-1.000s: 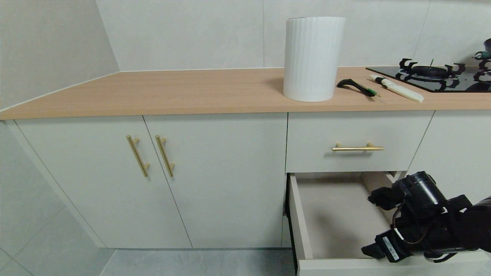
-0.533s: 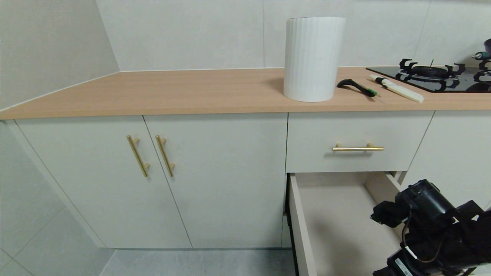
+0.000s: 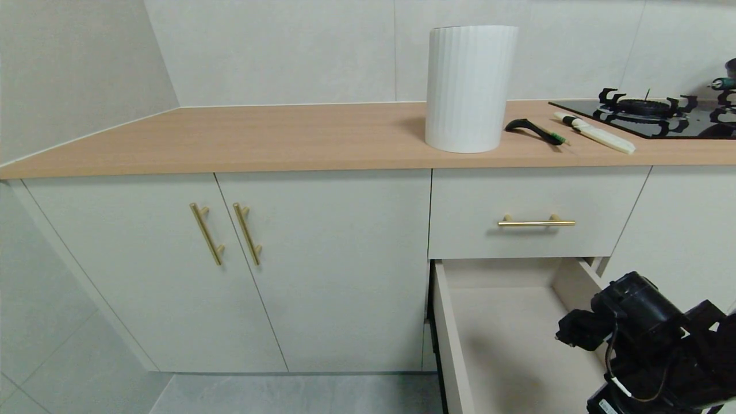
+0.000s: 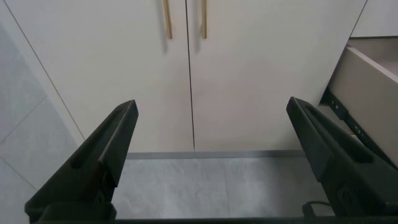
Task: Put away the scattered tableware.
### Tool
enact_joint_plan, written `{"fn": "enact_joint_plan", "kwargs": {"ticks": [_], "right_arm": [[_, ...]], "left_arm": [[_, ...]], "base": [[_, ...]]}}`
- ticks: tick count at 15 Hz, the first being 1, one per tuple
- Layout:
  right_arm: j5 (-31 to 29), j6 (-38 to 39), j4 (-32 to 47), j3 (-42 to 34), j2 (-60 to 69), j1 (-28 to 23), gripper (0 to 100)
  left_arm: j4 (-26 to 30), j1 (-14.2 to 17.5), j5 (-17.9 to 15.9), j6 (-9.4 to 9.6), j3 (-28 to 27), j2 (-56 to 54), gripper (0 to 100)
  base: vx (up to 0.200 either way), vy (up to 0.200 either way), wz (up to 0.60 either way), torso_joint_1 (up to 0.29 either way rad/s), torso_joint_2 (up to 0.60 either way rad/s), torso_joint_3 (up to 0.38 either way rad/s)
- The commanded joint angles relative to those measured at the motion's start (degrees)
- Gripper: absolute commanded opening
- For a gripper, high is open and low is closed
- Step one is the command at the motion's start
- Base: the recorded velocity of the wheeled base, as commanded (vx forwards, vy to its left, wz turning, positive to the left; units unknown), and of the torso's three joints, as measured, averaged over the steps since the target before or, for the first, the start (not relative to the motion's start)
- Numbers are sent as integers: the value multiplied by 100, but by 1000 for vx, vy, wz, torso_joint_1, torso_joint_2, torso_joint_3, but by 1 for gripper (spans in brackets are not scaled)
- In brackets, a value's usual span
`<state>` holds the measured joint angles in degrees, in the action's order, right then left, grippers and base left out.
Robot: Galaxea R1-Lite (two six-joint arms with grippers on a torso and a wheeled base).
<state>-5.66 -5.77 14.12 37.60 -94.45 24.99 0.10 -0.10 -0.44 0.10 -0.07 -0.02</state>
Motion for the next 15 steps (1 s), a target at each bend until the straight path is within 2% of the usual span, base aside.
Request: {"fn": "enact_joint_plan", "kwargs": {"ticks": [1,2,3,8,15], "right_arm": [[3,559,-23,371,120,-29,100],[21,1069,-23,573,252,-29,100],[38,1227,-23,617,436,-47,100],[56,1236,-102,793,894,-223,100],[3,1227,-357,767,841,-284,100]], "left_arm": [[-1,1,0,-1,-1,2,100],[-1,1,0,-1,-1,2,100],[-10,1,0,-1,-1,2,100],[-1,1,0,-1,7,2,100],[-1,1,0,-1,-1,2,100]], "base": [[0,0,0,0,0,0],[0,0,0,0,0,0],[0,0,0,0,0,0],[0,0,0,0,0,0],[0,0,0,10,-54,-43]]}}
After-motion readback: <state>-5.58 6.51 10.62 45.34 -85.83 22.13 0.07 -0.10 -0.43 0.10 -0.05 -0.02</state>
